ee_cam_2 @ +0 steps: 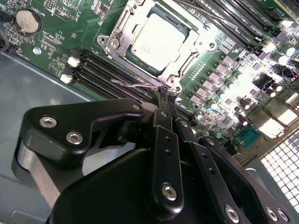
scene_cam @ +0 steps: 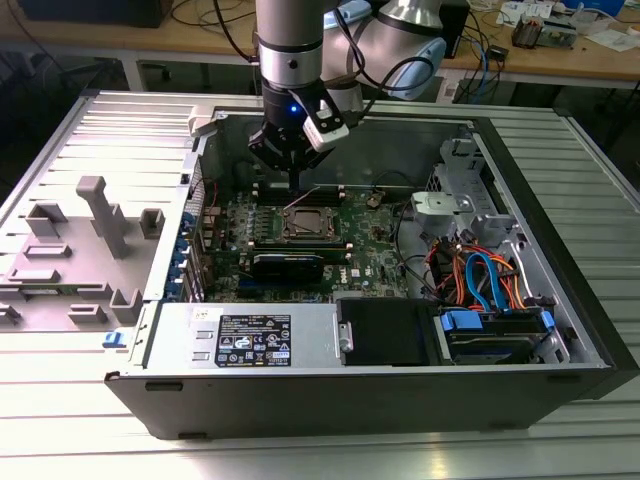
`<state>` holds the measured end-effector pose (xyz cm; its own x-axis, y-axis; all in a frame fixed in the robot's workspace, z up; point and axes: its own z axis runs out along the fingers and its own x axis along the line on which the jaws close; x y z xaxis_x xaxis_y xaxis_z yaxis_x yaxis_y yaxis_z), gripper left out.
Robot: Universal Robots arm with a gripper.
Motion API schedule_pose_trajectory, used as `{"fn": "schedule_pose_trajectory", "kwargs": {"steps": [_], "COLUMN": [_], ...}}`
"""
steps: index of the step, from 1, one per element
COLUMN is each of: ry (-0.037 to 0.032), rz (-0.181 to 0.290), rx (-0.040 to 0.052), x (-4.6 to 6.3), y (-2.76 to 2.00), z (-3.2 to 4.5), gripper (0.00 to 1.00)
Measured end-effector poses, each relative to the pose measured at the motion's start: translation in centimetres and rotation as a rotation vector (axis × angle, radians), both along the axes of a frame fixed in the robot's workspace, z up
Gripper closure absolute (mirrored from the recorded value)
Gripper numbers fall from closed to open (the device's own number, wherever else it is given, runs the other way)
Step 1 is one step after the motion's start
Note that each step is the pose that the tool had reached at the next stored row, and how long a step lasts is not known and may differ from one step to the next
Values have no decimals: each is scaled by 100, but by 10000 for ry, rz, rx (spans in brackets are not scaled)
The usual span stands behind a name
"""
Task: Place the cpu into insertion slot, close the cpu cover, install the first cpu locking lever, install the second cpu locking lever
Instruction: 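Install the first cpu locking lever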
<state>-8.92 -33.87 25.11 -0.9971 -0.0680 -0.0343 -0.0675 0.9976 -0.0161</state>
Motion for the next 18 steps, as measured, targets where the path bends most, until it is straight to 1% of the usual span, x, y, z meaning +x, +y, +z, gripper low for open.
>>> {"fn": "schedule_pose_trajectory", "kwargs": {"steps": [11,15,18], "ry": [0,0,-1], "rz": [-7,-258,-268], "rx": [0,0,2], "x": [0,7,20], "y": [0,0,15], "z": [-1,-11,-35], "gripper": [89,89,89]}}
